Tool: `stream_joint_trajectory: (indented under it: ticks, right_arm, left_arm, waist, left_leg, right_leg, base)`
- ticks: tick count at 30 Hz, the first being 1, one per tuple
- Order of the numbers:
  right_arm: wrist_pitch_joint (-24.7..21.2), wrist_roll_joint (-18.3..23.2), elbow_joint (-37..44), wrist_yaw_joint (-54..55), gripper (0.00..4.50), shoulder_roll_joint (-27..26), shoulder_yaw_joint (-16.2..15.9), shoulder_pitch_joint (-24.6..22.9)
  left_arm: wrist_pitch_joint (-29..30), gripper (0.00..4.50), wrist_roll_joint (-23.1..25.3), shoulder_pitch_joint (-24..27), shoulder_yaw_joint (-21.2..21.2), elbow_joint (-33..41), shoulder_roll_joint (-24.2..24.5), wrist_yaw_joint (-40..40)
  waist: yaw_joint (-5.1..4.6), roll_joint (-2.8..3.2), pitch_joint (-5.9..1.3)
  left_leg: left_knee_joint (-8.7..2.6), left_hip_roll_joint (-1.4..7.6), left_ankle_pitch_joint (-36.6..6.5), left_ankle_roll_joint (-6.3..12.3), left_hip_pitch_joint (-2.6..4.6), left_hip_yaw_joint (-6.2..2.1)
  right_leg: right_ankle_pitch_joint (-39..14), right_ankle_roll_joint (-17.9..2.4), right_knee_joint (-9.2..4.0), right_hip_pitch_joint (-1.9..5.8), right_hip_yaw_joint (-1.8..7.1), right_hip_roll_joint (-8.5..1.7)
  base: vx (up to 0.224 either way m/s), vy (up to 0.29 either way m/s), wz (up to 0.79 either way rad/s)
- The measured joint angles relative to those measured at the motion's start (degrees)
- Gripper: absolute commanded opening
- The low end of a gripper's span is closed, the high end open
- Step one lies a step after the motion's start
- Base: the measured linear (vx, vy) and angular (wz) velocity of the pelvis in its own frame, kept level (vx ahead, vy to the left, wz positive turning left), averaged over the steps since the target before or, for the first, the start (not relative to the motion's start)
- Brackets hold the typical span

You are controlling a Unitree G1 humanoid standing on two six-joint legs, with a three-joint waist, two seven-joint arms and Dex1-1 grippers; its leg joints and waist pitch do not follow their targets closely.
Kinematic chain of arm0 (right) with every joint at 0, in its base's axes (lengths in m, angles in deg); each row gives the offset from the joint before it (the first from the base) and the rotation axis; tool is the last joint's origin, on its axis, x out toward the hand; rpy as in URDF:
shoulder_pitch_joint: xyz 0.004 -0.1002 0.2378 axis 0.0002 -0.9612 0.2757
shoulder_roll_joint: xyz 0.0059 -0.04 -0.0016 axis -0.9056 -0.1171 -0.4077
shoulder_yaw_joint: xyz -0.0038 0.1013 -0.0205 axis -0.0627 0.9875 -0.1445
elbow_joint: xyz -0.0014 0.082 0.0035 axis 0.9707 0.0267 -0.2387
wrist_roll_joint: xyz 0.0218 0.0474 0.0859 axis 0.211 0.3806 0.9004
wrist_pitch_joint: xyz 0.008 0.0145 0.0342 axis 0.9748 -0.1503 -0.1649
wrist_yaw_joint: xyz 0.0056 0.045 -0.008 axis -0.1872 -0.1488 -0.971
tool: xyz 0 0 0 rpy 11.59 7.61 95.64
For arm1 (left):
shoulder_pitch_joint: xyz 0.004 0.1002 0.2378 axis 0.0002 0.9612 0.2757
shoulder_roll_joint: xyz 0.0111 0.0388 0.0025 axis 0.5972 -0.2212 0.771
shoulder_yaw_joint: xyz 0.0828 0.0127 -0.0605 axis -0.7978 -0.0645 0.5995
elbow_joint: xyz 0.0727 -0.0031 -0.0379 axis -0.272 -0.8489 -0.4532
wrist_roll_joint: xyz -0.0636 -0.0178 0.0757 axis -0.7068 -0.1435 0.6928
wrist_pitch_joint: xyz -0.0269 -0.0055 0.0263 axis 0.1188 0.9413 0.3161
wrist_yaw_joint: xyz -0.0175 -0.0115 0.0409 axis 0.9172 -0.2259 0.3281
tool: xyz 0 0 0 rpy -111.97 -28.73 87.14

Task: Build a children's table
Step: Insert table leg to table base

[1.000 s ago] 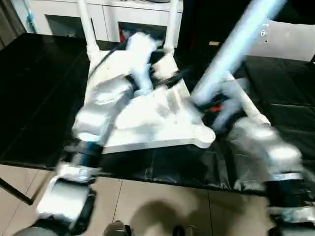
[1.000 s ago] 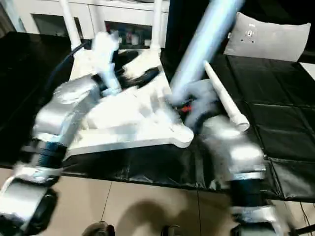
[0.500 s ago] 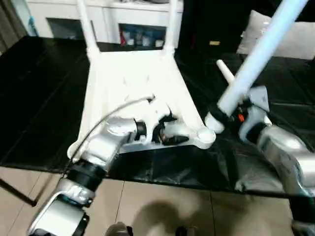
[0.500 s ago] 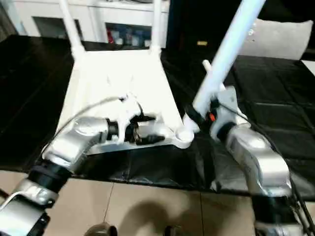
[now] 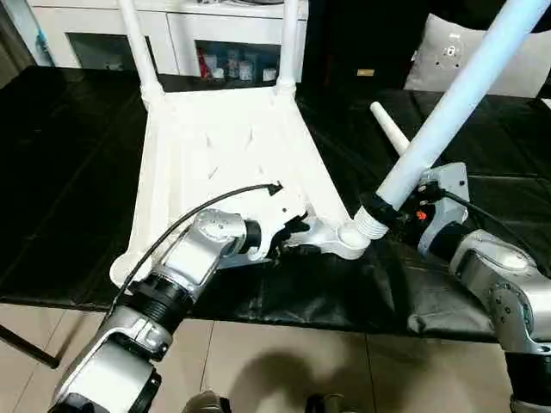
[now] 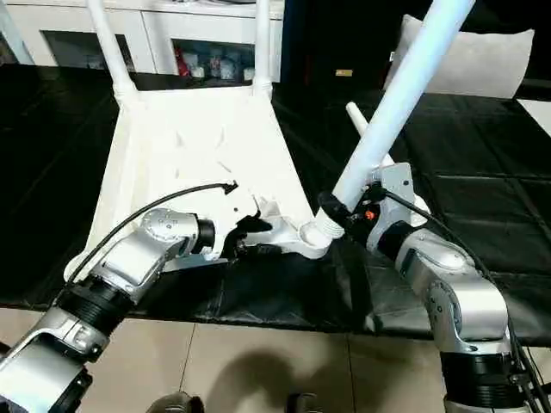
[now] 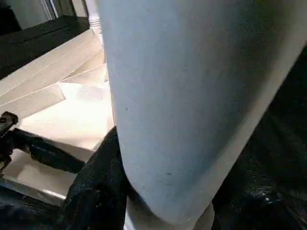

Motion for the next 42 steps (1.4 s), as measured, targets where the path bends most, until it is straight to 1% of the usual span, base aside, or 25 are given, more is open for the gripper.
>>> stream_joint_trajectory:
  ticks: [1, 6, 8, 9, 14, 15, 18, 19, 20, 21, 24, 29, 32, 33, 34, 35, 38, 42]
  right_arm:
    - [0.0, 0.04, 0.0, -0.31, 1.9, -0.01, 0.0, 0.01]
    - [0.26, 0.07, 0.0, -0.6, 1.9, -0.02, -0.09, 0.05]
    - [0.43, 0.07, 0.0, -0.74, 1.9, -0.02, -0.12, 0.06]
    - [0.44, 0.07, 0.0, -0.83, 1.9, -0.02, -0.24, 0.06]
    - [0.43, 0.1, 0.0, -1.0, 1.9, -0.28, -0.81, 0.08]
    - [0.43, 0.1, 0.0, -1.0, 1.9, -0.29, -1.03, 0.1]
    - [0.43, 0.13, 0.0, -1.16, 1.9, -0.31, -1.17, 0.1]
    - [0.42, 0.15, 0.0, -1.24, 1.9, -0.3, -1.18, 0.11]
    - [0.42, 0.15, 0.0, -1.27, 1.9, -0.3, -1.18, 0.11]
    - [0.4, 0.17, 0.0, -1.32, 1.9, -0.3, -1.18, 0.11]
    - [0.08, 0.27, 0.0, -2.39, 1.9, -0.13, -1.52, 0.12]
    - [-0.98, 0.45, 0.0, -3.76, 1.9, 0.37, -3.41, 0.5]
    - [-1.34, 0.67, 0.0, -4.79, 1.9, 0.38, -3.7, 1.22]
    - [-1.38, 0.63, -0.03, -4.94, 1.9, 0.37, -4.06, 1.51]
    - [-1.37, 0.52, -0.12, -5.49, 1.9, 0.41, -4.76, 1.92]
    - [-1.34, 0.34, -0.19, -5.9, 1.9, 0.57, -5.08, 2.04]
    - [-0.97, 0.0, -1.4, -7.41, 1.9, 0.78, -6.28, 2.6]
    - [-0.83, -0.52, -3.8, -11.1, 1.9, 1.01, -10.34, 4.52]
  left_arm:
    - [0.01, 2.04, 0.03, 0.0, 0.0, -0.26, 0.16, 0.02]
    - [0.03, 1.54, 0.03, 0.0, 0.11, -0.88, 0.16, 1.31]
    - [0.03, 1.54, 0.03, 0.01, 0.11, -0.91, 0.16, 1.7]
    - [0.03, 1.36, 0.03, 0.01, 0.11, -0.91, 0.17, 1.84]
    - [0.12, 0.97, 0.03, 0.03, 0.07, -0.89, 0.37, 3.22]
    - [0.12, 0.78, 0.08, 0.03, 0.06, -0.89, 0.48, 3.45]
    - [0.07, 0.66, 0.52, 0.03, -0.05, -0.89, 0.76, 3.99]
    - [-0.02, 0.56, 0.98, 0.03, -0.18, -0.9, 1.03, 4.19]
    - [-0.05, 0.36, 1.15, 0.03, -0.28, -0.9, 1.19, 4.24]
    - [-0.08, 0.36, 1.23, 0.02, -0.3, -0.9, 1.24, 4.23]
    - [-0.73, 0.04, 1.77, -0.11, -0.56, -0.9, 1.52, 4.63]
    - [-1.62, 0.0, 2.26, -0.45, -1.07, -0.92, 2.23, 6.3]
    - [-2.75, 0.0, 2.22, -0.29, -1.09, -0.9, 2.97, 7.61]
    - [-3.86, 0.0, 2.17, 0.06, -1.12, -0.66, 3.89, 8.82]
    - [-5.42, 0.0, 1.81, 1.06, -1.13, 0.36, 5.98, 11.22]
    - [-6.49, 0.0, 1.29, 1.77, -1.13, 1.05, 7.29, 12.9]
    - [-8.94, 0.0, 0.31, 3.57, -1.02, 2.82, 10.39, 17.06]
    - [-10.91, 0.0, 0.28, 4.27, -0.87, 3.12, 11.6, 17.29]
  waist:
    - [0.0, 0.0, 0.0]
    - [0.05, 0.0, 0.0]
    - [0.05, 0.0, 0.0]
    - [0.04, 0.0, 0.0]
    - [0.03, 0.0, 0.0]
    - [0.04, 0.0, 0.0]
    - [0.05, 0.0, 0.0]
    - [0.05, 0.0, 0.0]
    - [0.04, 0.0, 0.0]
    - [0.04, 0.0, 0.0]
    - [0.0, 0.02, -0.02]
    - [-0.18, 0.05, -0.03]
    - [-0.21, 0.05, -0.03]
    - [-0.35, 0.05, -0.03]
    - [-0.62, 0.07, -0.05]
    - [-0.63, 0.1, -0.07]
    - [-0.21, 0.14, -0.09]
    - [0.17, 0.07, -0.1]
  left_leg:
    - [-0.01, 0.0, 0.0, 0.0, 0.0, 0.0]
    - [0.0, -0.01, 0.0, 0.0, 0.0, 0.0]
    - [0.0, -0.01, 0.0, 0.0, 0.01, 0.0]
    - [0.0, -0.01, 0.0, 0.0, 0.01, 0.0]
    - [-0.01, -0.01, 0.0, 0.0, 0.01, 0.0]
    - [-0.01, -0.01, 0.0, 0.0, 0.01, 0.0]
    - [-0.01, -0.01, 0.0, 0.0, 0.01, 0.0]
    - [-0.01, -0.01, 0.0, 0.0, 0.01, 0.0]
    - [-0.02, -0.01, 0.0, 0.0, 0.01, 0.0]
    - [-0.02, -0.02, 0.0, 0.0, 0.01, 0.0]
    - [-0.06, -0.02, 0.0, 0.0, 0.02, 0.0]
    - [-0.18, -0.02, 0.0, 0.0, 0.03, 0.01]
    - [-0.24, -0.01, 0.0, 0.0, 0.03, 0.02]
    - [-0.26, -0.01, 0.0, -0.01, 0.03, 0.02]
    - [-0.33, 0.0, 0.0, -0.01, 0.07, 0.02]
    - [-0.36, 0.0, 0.0, -0.01, 0.09, 0.02]
    - [-0.36, 0.0, 0.0, -0.02, 0.12, 0.03]
    - [-0.26, -0.03, 0.01, -0.02, 0.12, 0.05]
  right_leg:
    - [0.0, 0.0, 0.0, 0.0, 0.0, 0.0]
    - [0.0, 0.0, 0.0, 0.0, 0.0, -0.01]
    - [0.0, 0.0, 0.0, 0.01, 0.0, -0.02]
    - [0.0, 0.0, 0.0, 0.01, 0.0, -0.02]
    - [0.0, 0.0, 0.0, 0.0, 0.0, -0.02]
    - [0.0, 0.0, 0.0, 0.01, 0.0, -0.02]
    - [0.0, 0.0, 0.0, 0.01, 0.0, -0.02]
    - [0.0, 0.0, 0.0, 0.01, 0.0, -0.02]
    - [0.0, 0.0, 0.0, 0.0, 0.01, -0.02]
    - [0.0, 0.0, 0.0, 0.01, 0.0, -0.02]
    - [0.0, 0.0, -0.03, 0.01, 0.0, -0.02]
    - [0.0, 0.0, -0.07, -0.02, 0.0, -0.01]
    - [-0.01, 0.0, -0.07, -0.04, 0.0, 0.0]
    - [-0.01, 0.0, -0.07, -0.06, 0.0, 0.0]
    - [-0.01, 0.01, -0.09, -0.06, 0.01, 0.02]
    - [-0.05, 0.03, -0.07, -0.05, 0.0, 0.02]
    - [-0.08, 0.03, -0.05, -0.04, 0.01, 0.02]
    - [-0.08, 0.02, -0.01, 0.02, 0.03, -0.05]
  base:
    - [0.0, 0.0, 0.0]
    - [0.0, 0.0, 0.0]
    - [0.0, 0.0, 0.0]
    - [0.0, 0.0, 0.0]
    - [0.0, 0.0, 0.0]
    - [0.0, 0.0, 0.0]
    - [0.0, 0.0, 0.0]
    - [0.0, 0.0, 0.0]
    - [0.0, 0.0, 0.0]
    - [0.0, 0.0, 0.0]
    - [0.0, 0.0, 0.0]
    - [0.0, 0.0, 0.0]
    - [0.0, 0.0, 0.0]
    - [0.0, 0.0, 0.0]
    - [0.0, 0.0, 0.0]
    - [0.0, 0.0, 0.0]
    - [0.0, 0.0, 0.0]
    - [0.0, 0.0, 0.0]
